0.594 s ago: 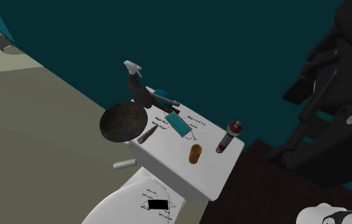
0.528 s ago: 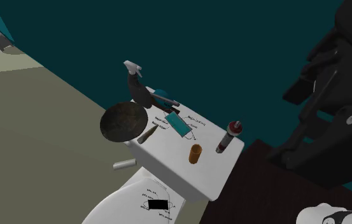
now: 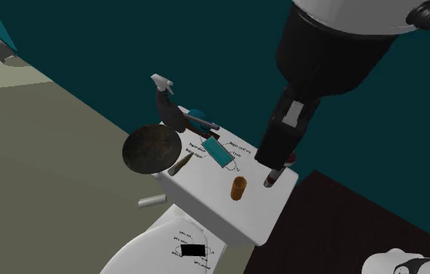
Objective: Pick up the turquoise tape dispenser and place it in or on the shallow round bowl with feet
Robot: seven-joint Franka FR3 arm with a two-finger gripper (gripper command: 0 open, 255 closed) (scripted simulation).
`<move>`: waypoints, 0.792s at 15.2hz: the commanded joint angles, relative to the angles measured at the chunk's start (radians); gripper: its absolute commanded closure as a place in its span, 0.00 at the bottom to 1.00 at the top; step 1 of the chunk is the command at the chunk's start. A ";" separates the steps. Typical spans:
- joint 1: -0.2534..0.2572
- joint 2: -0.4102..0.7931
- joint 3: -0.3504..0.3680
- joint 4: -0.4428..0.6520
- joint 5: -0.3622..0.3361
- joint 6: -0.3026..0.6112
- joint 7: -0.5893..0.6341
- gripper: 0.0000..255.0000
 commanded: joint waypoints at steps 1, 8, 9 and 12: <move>-0.007 0.064 -0.012 0.014 -0.007 0.043 -0.016 0.00; -0.027 0.316 -0.049 0.094 -0.020 0.185 -0.068 0.00; -0.030 0.353 -0.054 0.110 -0.020 0.202 -0.075 0.00; -0.039 0.466 -0.068 0.166 -0.018 0.246 -0.097 0.00</move>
